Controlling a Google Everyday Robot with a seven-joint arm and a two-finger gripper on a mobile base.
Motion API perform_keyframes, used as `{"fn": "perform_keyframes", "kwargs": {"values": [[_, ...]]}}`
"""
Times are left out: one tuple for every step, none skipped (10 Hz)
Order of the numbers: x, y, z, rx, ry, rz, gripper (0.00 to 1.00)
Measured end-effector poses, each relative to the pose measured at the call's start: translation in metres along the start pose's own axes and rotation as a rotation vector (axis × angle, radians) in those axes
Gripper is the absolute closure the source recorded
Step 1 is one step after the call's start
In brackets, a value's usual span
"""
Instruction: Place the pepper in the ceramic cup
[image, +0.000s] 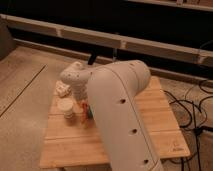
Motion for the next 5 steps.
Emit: {"fn": "perform_keyframes", "kwargs": {"values": [[-0.009, 0.000, -0.014, 0.010, -0.038, 0.001, 1.00], [-0.010, 0.003, -0.021, 0.010, -0.054, -0.003, 1.00], [-0.010, 0.005, -0.030, 0.008, -0.075, -0.008, 1.00], [-0.007, 0.006, -0.035, 0.003, -0.089, -0.010, 1.00], [-0.001, 0.006, -0.038, 0.001, -0.095, -0.012, 1.00]]}}
